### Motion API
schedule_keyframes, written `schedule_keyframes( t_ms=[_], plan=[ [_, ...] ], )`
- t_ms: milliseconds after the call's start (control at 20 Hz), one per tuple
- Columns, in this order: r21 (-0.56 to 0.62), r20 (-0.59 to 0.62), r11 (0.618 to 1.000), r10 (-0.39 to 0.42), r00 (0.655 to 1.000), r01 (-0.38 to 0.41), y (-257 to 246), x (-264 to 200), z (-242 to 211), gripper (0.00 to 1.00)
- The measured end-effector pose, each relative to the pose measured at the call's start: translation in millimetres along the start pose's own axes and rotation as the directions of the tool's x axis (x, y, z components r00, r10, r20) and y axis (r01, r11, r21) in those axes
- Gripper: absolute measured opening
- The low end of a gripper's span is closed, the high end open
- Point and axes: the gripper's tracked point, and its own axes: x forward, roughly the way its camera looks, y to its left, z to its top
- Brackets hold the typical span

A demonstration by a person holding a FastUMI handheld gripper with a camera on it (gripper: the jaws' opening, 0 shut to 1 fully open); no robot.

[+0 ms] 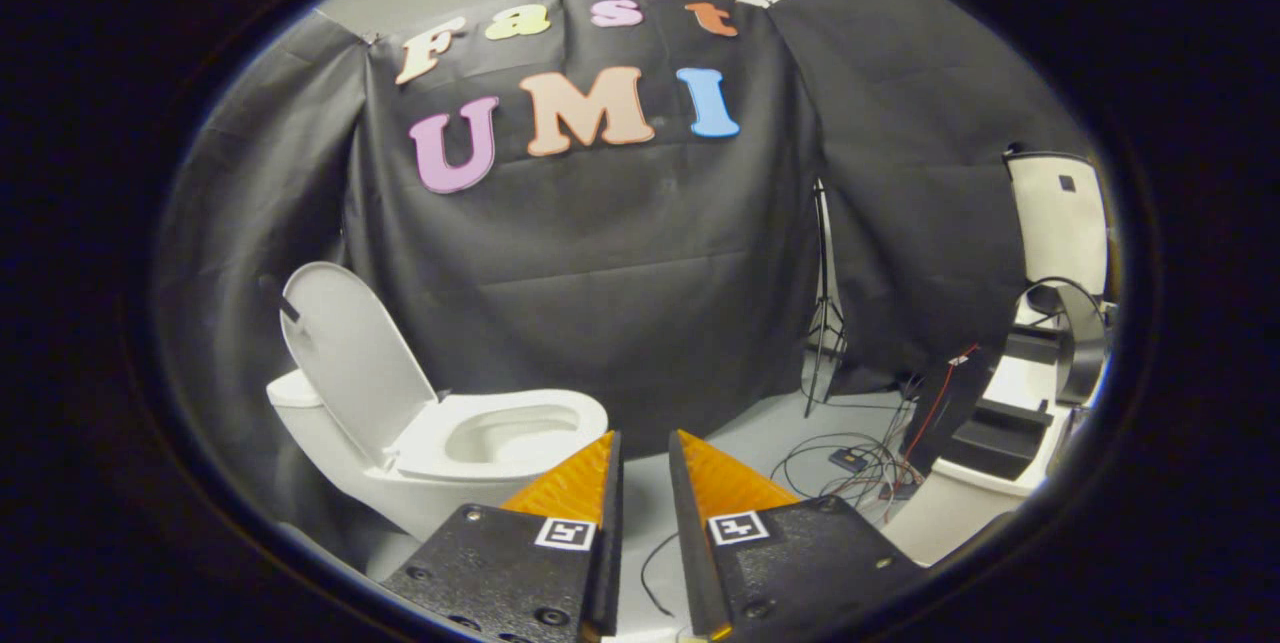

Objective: Open the toilet lid.

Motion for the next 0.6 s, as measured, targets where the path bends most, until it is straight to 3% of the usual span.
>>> schedule_keyframes(
  t_ms=[600],
  plan=[
    [0.108,-0.071,0.994,-0.016,0.997,0.024,-16.1,3.6,-42.2,0.27]
  ],
)
